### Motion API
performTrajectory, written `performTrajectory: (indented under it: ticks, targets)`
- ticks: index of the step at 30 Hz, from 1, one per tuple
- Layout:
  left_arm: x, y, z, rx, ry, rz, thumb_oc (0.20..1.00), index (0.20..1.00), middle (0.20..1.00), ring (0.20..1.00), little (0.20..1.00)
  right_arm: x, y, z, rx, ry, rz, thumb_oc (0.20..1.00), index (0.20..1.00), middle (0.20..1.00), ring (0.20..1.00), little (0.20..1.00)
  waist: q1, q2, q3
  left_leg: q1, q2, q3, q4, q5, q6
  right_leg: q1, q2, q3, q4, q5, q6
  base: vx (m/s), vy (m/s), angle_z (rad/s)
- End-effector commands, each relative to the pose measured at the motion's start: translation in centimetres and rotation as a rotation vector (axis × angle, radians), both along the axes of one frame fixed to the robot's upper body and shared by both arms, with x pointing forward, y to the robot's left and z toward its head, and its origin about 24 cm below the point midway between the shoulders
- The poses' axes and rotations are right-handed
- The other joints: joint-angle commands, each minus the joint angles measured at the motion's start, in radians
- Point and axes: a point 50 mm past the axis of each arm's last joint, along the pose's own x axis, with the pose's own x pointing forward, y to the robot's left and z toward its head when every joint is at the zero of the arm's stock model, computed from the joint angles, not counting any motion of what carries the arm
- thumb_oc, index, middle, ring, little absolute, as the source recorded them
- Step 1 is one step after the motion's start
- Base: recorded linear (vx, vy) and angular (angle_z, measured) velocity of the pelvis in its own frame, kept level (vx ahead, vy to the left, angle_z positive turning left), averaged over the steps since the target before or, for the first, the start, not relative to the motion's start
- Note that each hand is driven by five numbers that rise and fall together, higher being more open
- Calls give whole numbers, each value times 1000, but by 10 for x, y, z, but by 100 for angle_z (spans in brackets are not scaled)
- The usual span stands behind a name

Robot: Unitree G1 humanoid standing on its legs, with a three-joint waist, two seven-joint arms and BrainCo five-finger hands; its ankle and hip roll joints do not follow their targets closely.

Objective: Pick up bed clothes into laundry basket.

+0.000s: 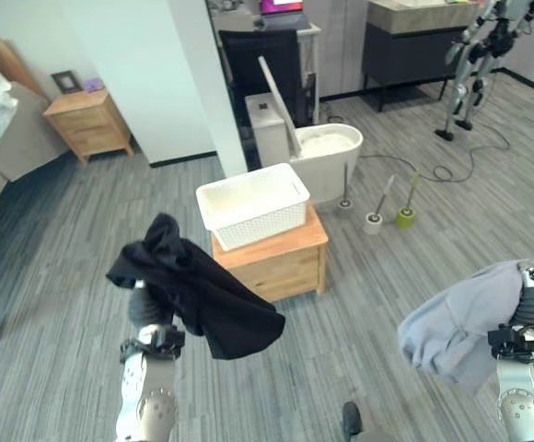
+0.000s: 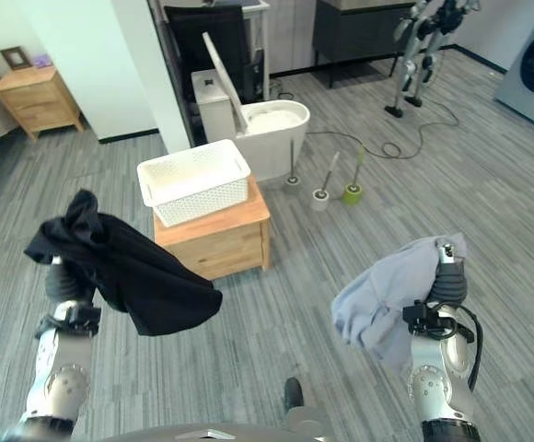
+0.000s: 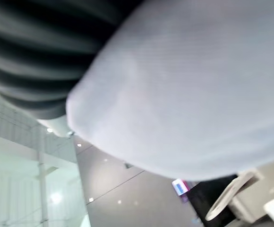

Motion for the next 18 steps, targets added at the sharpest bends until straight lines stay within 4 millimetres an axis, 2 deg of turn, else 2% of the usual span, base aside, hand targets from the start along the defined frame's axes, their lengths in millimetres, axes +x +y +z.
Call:
performTrajectory:
  ticks: [1, 4, 7, 9, 10, 11, 12, 13, 14, 15, 16, 17, 18]
  targets:
    - [17, 20, 51, 172, -183, 17, 200, 200, 200, 200, 200, 17, 4, 36, -75, -181, -4, 200, 200, 200, 200, 200, 8, -35, 12, -114, 34, 7, 46, 30, 3, 62, -104, -19, 52, -185, 67, -2, 130, 19]
    - [10, 28, 48, 176, -169, 75, 200, 200, 200, 200, 200, 20, 15, 28, -65, -149, 60, 200, 200, 200, 200, 200, 29, -42, 22, -119, 11, -4, 47, 16, 22, 51, -127, -18, 76, -181, 80, 19, 135, 19]
    - [7, 31, 45, 165, -159, 109, 200, 200, 200, 200, 200, 23, 27, 21, -37, -132, 113, 200, 200, 200, 200, 200, 40, -41, 34, -128, -7, -13, 77, -9, 42, 20, -147, 0, 163, -191, 87, 27, 191, 3]
    - [6, 29, 43, 142, -162, 108, 200, 200, 200, 200, 200, 18, 39, 8, -28, -82, 182, 200, 200, 200, 200, 200, 30, -25, 64, -108, -23, -35, 91, -24, 73, -62, -145, 35, 387, -143, 94, 20, 192, 1]
    - [6, 29, 43, 142, -162, 108, 200, 200, 200, 200, 200, 18, 39, 8, -28, -82, 182, 200, 200, 200, 200, 200, 33, -27, 63, -110, -25, -32, 92, -24, 74, -71, -146, 40, 397, -147, 95, -2, 138, -2]
    - [7, 29, 43, 151, -159, 114, 200, 200, 200, 200, 200, 16, 43, 4, -30, -64, 199, 200, 200, 200, 200, 200, 26, -19, 81, -96, -27, -32, 94, -29, 83, -111, -146, 49, 484, -107, 95, 20, 125, 4]
    - [7, 29, 43, 155, -156, 114, 200, 200, 200, 200, 200, 14, 44, -1, -24, -45, 205, 200, 200, 200, 200, 200, 21, -9, 93, -82, -25, -37, 93, -33, 86, -135, -139, 55, 548, -98, 94, 71, 161, 1]
    - [11, 27, 43, 166, -154, 101, 200, 200, 200, 200, 200, 13, 48, -7, -18, -21, 219, 200, 200, 200, 200, 200, 9, 0, 103, -67, -20, -50, 94, -38, 86, -167, -111, 68, 581, -99, 92, 122, 103, 2]
    - [13, 26, 46, 168, -167, 96, 200, 200, 200, 200, 200, 12, 47, -7, -20, -19, 219, 200, 200, 200, 200, 200, 0, 6, 107, -50, -17, -63, 85, -41, 84, -203, -87, 78, 596, -120, 89, 187, 70, 6]
    - [15, 23, 47, 166, -181, 82, 200, 200, 200, 200, 200, 10, 46, -8, -13, -21, 215, 200, 200, 200, 200, 200, -13, 8, 103, -34, -17, -69, 74, -45, 77, -234, -59, 83, 550, -146, 84, 351, 3, 16]
    - [21, 18, 50, 148, -212, 45, 200, 200, 200, 200, 200, 5, 36, -9, -13, -13, 189, 200, 200, 200, 200, 200, -43, 8, 97, -3, -21, -101, 59, -61, 64, -259, -9, 98, 435, -180, 76, 426, -46, 25]
    - [25, 13, 49, 116, -223, 29, 200, 200, 200, 200, 200, 2, 33, -10, -7, -12, 178, 200, 200, 200, 200, 200, -61, 4, 96, 20, -24, -119, 50, -71, 59, -255, 7, 106, 354, -170, 73, 609, -132, 27]
    - [37, 1, 52, 70, -258, -21, 200, 200, 200, 200, 200, -1, 32, -13, 7, -4, 169, 200, 200, 200, 200, 200, -102, -4, 90, 67, -34, -165, 29, -91, 48, -276, 43, 143, 181, -128, 82, 538, -149, 76]
